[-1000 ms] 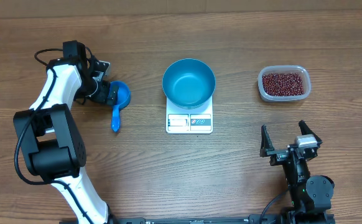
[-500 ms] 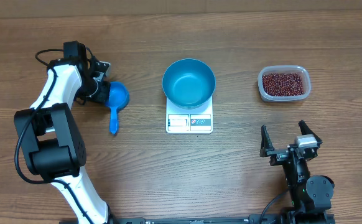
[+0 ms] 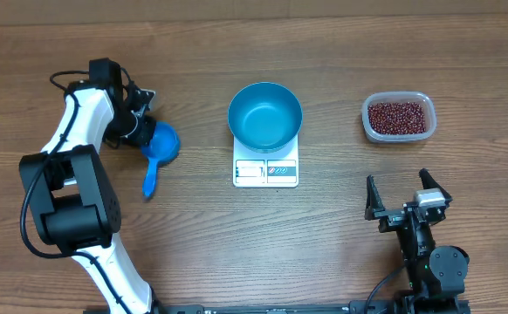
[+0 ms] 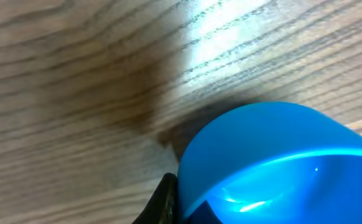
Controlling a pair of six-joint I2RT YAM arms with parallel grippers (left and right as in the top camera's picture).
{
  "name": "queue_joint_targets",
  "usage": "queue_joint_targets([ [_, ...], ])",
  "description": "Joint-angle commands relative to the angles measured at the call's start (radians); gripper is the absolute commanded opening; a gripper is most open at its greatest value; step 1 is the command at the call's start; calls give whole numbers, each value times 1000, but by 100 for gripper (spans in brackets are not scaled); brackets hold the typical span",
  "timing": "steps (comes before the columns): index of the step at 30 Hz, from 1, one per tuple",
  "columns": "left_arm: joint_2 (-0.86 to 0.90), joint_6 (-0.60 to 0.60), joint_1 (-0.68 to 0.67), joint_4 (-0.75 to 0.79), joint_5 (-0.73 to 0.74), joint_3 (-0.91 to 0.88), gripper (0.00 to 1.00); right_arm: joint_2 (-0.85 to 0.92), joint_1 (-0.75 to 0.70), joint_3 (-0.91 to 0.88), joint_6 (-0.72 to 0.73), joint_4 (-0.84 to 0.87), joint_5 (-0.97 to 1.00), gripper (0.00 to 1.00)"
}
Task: Scoop item into bowl and weigh 150g on scale
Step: 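Close the left gripper on the blue scoop's cup rim, then lift the blue scoop with the left gripper over the teal bowl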
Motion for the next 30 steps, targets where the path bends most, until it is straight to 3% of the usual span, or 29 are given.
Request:
queue_joint_targets([
  [1, -20, -40, 2, -77, 16, 140, 4, -8, 5, -10, -1, 3, 2, 100],
  [11, -39, -228, 2, -434, 14, 591, 4, -8, 5, -10, -1, 3, 2, 100],
  [15, -39, -520, 2, -576, 13, 776, 4, -8, 5, -10, -1, 3, 2, 100],
  [19, -39, -929, 2, -705, 6, 861, 4, -8, 4, -10, -1, 3, 2, 100],
  [25, -39, -1129, -26, -746, 101, 856, 4, -8, 5, -10, -1, 3, 2, 100],
  [30, -39, -1242, -122, -746, 19, 856, 4, -8, 5, -10, -1, 3, 2, 100],
])
